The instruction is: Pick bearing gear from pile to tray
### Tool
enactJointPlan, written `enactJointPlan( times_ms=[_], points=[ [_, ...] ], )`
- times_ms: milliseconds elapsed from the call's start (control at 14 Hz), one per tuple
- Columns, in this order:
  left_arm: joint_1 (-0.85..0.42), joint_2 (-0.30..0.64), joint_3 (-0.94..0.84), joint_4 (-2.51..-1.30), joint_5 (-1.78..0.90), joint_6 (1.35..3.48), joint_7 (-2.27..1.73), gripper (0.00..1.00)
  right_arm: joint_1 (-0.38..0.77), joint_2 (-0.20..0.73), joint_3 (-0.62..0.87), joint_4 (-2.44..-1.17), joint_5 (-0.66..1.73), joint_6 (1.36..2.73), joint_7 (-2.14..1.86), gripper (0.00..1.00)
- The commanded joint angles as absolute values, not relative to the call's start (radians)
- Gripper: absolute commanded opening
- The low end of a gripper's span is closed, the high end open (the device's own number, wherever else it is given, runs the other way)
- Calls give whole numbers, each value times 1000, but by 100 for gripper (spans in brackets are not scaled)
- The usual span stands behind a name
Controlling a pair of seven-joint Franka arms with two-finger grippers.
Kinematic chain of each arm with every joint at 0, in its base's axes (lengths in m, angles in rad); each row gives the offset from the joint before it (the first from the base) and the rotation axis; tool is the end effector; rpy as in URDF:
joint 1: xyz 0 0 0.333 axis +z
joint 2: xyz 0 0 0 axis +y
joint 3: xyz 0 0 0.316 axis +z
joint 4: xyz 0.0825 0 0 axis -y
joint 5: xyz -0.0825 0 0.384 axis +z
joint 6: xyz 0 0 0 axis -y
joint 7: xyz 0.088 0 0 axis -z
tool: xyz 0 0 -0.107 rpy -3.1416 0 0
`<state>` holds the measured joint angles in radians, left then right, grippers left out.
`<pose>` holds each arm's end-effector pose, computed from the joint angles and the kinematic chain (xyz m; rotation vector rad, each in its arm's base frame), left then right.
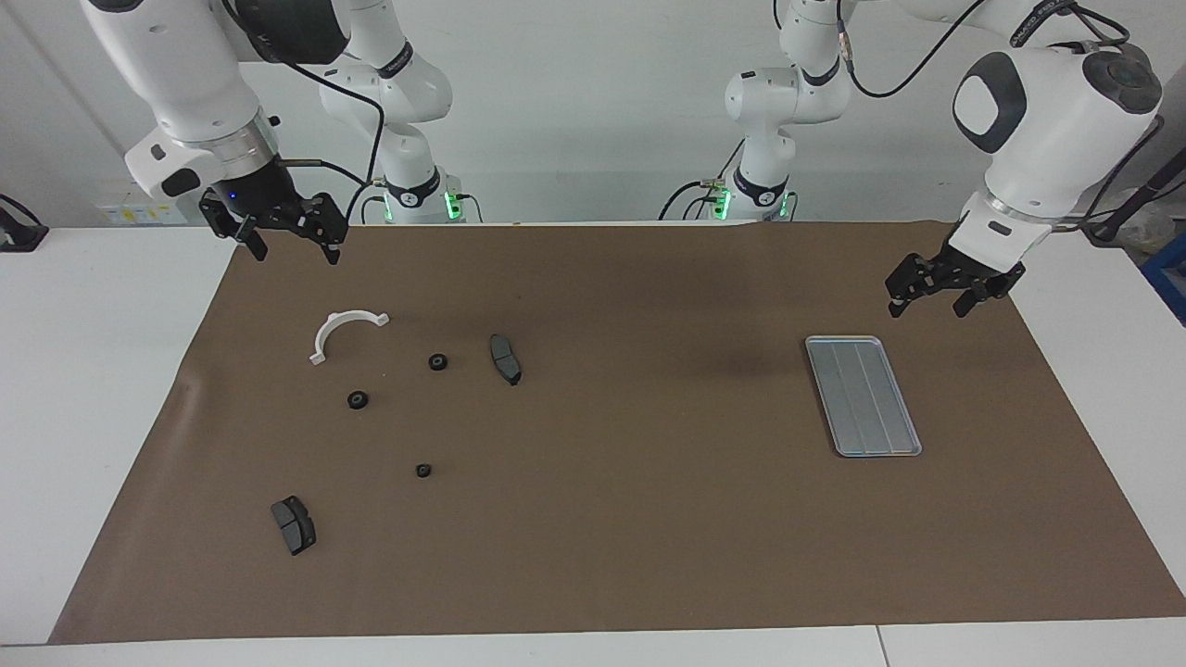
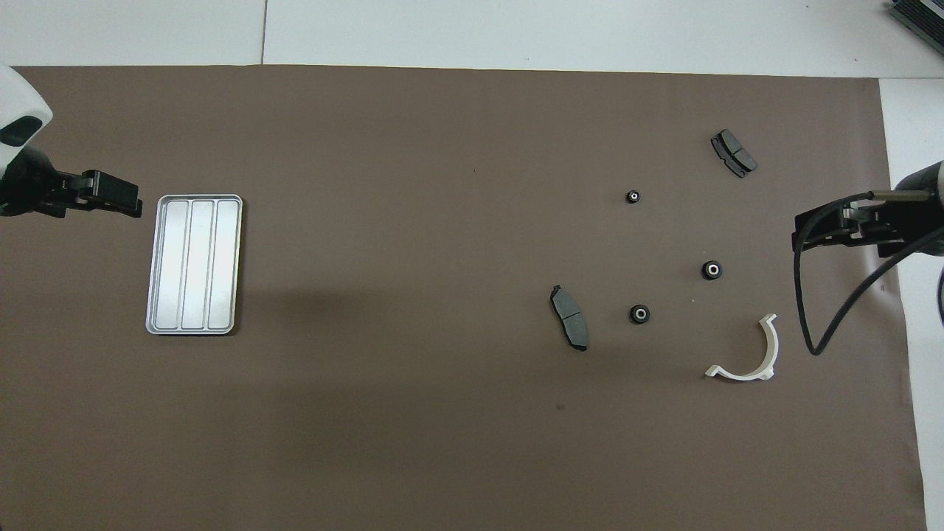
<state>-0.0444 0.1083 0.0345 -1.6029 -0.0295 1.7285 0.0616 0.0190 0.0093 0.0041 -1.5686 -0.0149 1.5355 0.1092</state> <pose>0.5977 -0.0096 0.5608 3.1147 -0.1049 0.0281 0.5533 0.0111 0.6174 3.1204 -0.1347 -0.0645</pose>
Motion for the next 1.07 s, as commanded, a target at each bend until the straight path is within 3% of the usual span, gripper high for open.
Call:
enactJointPlan(
  times_ms=[0,501,788,1003],
  points=[
    [-41,80,34,-1637,-25,1746,71,100,21,-17,0,-1600,2,1552,133,100],
    [-41,80,34,-1637,-25,1746,71,100,20,-35,2,-1652,35,1598,124,100],
    [-41,80,35,-1637,-25,1746,71,100,18,-123,2,-1889,35,1813,110,100],
    [-41,80,34,-1637,-25,1746,71,100,6,-109,0,-1966,35,1870,42,100]
  ],
)
